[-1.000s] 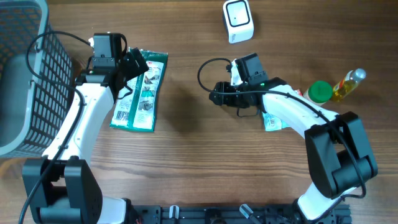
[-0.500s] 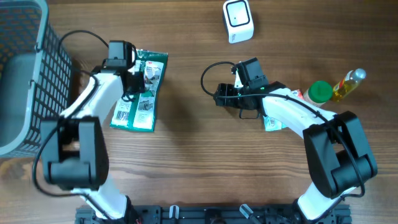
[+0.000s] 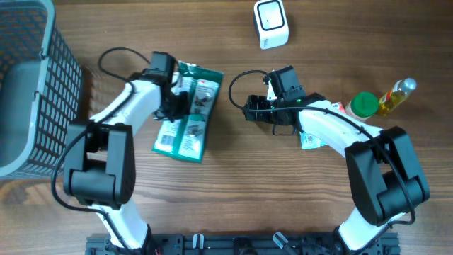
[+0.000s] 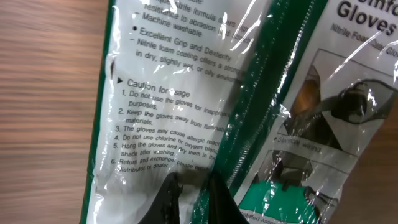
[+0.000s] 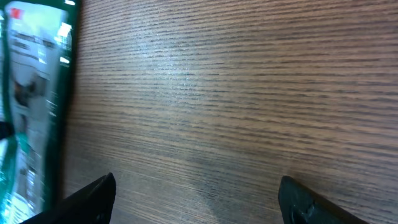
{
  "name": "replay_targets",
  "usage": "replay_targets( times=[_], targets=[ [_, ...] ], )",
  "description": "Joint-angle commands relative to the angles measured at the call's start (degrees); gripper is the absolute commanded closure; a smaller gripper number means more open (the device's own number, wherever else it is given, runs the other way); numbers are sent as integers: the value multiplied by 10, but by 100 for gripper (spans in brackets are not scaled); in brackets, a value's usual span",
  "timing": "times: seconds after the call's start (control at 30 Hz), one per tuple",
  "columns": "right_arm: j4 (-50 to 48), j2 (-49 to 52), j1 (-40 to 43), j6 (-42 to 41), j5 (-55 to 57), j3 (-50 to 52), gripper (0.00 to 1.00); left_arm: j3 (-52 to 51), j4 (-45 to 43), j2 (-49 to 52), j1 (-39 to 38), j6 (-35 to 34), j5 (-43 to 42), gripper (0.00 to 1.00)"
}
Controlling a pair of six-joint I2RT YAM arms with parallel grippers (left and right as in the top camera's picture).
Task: Scan the item barcode
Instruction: 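Grasp the 3M gloves packet with the left gripper and slide it centre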
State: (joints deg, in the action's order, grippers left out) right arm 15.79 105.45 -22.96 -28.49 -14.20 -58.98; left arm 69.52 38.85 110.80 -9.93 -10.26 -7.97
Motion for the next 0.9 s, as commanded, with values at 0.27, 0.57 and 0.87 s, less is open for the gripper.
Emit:
replay_targets(
  times=[0.27, 0.57, 0.87],
  targets=[
    [20, 10, -1, -37, -99, 4, 17, -18, 6, 33, -137, -152, -30, 96],
    [38, 11, -1, -44, -98, 6, 42, -17, 27, 33, -139, -158, -92, 93],
    [72, 11, -1, -16, -126, 6, 34, 29, -38, -22, -130, -127, 8, 94]
  ],
)
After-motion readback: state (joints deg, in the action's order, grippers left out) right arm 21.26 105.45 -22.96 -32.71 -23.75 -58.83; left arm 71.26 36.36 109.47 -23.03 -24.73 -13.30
